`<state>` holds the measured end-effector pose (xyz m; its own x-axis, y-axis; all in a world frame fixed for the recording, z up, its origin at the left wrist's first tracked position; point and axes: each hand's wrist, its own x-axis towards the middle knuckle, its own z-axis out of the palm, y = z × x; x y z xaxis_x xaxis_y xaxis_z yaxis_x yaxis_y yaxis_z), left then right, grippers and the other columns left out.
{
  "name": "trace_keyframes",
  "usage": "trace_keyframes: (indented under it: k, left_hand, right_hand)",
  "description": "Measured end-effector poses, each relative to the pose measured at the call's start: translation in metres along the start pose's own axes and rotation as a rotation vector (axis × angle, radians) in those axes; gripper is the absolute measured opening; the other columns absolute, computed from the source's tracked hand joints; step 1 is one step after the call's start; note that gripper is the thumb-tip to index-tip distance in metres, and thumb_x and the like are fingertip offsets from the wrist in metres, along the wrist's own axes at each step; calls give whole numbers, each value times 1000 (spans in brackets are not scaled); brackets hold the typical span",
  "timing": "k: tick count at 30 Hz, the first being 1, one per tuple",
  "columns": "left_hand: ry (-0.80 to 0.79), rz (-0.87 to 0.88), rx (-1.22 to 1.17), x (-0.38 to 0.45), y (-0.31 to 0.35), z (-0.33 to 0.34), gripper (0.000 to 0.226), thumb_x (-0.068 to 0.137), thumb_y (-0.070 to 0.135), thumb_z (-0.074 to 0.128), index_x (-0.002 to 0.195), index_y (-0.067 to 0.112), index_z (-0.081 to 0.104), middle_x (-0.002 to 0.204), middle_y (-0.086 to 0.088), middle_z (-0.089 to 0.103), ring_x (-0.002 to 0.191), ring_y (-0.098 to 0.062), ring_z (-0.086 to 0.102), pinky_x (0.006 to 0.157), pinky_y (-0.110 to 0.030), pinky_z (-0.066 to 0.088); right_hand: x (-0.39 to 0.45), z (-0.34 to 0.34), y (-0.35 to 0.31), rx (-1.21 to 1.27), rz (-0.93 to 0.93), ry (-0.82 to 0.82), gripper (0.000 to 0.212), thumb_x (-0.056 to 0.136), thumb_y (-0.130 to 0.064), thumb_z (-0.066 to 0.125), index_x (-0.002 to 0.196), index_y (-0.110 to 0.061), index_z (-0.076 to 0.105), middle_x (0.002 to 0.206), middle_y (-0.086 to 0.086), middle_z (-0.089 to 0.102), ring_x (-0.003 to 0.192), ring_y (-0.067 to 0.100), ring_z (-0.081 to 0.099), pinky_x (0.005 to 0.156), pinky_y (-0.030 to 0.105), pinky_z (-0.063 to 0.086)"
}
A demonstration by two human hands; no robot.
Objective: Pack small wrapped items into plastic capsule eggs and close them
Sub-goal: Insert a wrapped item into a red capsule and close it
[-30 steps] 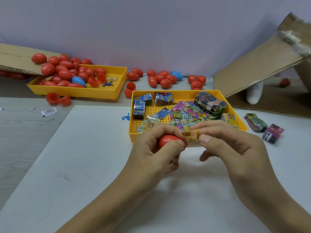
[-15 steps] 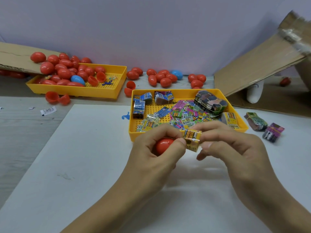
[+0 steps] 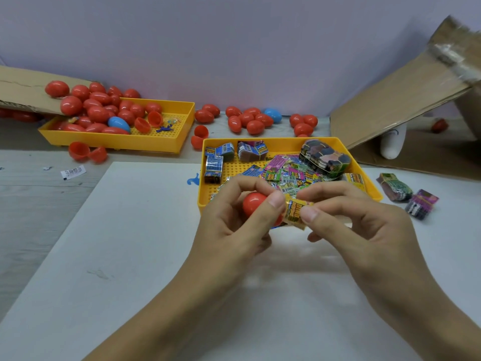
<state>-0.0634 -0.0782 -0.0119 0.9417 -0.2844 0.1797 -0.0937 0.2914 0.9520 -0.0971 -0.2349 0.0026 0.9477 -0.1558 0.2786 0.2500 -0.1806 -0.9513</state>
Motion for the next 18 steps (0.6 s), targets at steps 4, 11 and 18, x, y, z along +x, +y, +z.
trace_keyframes:
  k: [4,11,18]
  left_hand:
    - [13,-82,-145,3,0,0,20,77,20,65,92,18,77,75,-4,61,57,-16,49,47,-24,43]
    - [-22,-103,-141,0,0,0,35,81,11,57,109,17,77,88,-11,64,66,-19,59,58,-28,52]
    - [-33,-109,-170,0,1,0,35,81,12,59,111,16,76,104,-23,66,74,-26,67,64,-27,56]
  right_hand:
    - [1,-1,1,-12,12,35,13,74,-29,83,69,-19,77,104,-13,67,96,4,66,64,20,56]
    - [3,-2,1,77,67,24,12,73,-29,68,67,-23,77,115,-17,65,105,9,65,64,28,56]
    - [3,-2,2,22,91,30,18,75,-31,66,64,-22,76,110,-16,65,97,5,65,67,27,58]
